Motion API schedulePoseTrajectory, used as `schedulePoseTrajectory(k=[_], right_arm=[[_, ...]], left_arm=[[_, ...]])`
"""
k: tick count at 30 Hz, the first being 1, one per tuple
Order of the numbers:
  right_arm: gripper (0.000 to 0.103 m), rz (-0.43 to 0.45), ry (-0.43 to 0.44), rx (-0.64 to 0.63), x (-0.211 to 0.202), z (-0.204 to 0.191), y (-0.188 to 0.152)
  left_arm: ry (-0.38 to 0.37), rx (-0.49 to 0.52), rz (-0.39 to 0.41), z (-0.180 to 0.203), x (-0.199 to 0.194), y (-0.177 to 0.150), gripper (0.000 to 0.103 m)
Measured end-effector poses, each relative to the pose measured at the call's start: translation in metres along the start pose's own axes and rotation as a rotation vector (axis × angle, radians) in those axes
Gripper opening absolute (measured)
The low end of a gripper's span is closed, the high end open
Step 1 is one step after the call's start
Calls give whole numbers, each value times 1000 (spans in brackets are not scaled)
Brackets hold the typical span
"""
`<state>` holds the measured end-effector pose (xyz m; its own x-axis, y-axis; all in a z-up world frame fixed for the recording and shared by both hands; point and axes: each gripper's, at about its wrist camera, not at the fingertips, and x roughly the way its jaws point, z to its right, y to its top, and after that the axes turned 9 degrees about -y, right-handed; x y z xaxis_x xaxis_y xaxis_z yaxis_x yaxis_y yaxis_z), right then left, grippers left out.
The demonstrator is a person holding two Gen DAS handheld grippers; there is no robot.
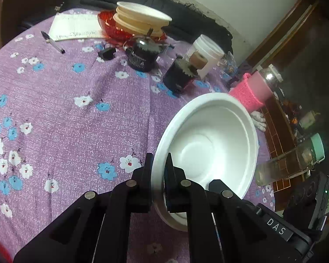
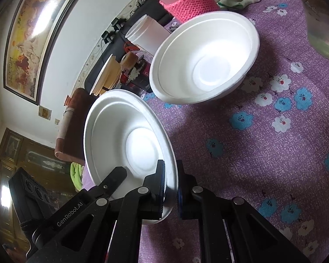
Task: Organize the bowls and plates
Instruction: 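Lift the white foam bowl with both grippers and carry it to the stack, then lower the white foam bowl into the beige bowl and open both grippers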
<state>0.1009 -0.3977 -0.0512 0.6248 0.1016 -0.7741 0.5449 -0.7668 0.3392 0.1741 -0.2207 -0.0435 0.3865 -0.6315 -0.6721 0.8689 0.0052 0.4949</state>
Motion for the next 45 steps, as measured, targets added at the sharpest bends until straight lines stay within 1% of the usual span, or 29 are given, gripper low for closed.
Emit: schedulePoseTrajectory(k=[5, 7, 9, 12, 13, 15, 17, 20, 23, 25, 27, 30, 31, 34, 35, 38, 40, 42, 44, 45], right_arm=[[9, 20, 24, -26, -13, -8, -6], [9, 24, 29, -43, -19, -13, -12], [9, 29, 28, -55, -25, -18, -18], [9, 18, 59, -52, -33, -31, -18], [9, 22, 77, -56, -41, -41, -14], [9, 41, 97, -67, -54, -59, -9], [10, 73, 118, -93, -72, -83, -2], [10, 125, 167, -124, -101, -124, 9], [10, 172, 186, -156, -120, -155, 9], [10, 191, 190, -189, -127, -169, 1], [10, 209, 190, -223, -129, -172, -14], [11, 159, 194, -246, -119, -163, -41], [12, 135, 198, -259, -114, -159, -54], [12, 85, 197, -292, -107, -151, -82], [12, 66, 198, -309, -105, -150, -94], [12, 4, 217, -354, -101, -150, -126], [13, -13, 225, -386, -106, -153, -145], [13, -30, 243, -414, -110, -155, -163], [13, -39, 256, -444, -118, -157, -181], [13, -42, 263, -459, -121, -158, -190]], left_arm=[[12, 8, 44, 2, -25, -8, 6], [9, -5, 42, 0, -33, -7, 6], [15, -23, 38, 1, -43, -2, 6], [31, -14, 63, 9, -67, 13, 6], [26, -17, 71, 11, -75, 20, 6], [3, -25, 95, 18, -98, 42, 7], [2, 2, 123, 29, -120, 61, 7], [50, 68, 194, 49, -156, 81, 7], [79, 107, 242, 55, -184, 86, 8], [78, 112, 259, 50, -195, 79, 8], [89, 111, 248, 39, -199, 65, 8], [84, 64, 218, 13, -203, 43, 8], [83, 48, 207, 0, -206, 30, 8], [83, 2, 198, -22, -214, 6, 8], [89, -13, 204, -33, -221, -6, 8], [114, -27, 226, -45, -238, -29, 8], [119, -52, 247, -54, -253, -46, 8], [144, -45, 275, -58, -267, -62, 8], [161, -62, 305, -63, -284, -83, 8], [172, -62, 312, -65, -288, -89, 8]])
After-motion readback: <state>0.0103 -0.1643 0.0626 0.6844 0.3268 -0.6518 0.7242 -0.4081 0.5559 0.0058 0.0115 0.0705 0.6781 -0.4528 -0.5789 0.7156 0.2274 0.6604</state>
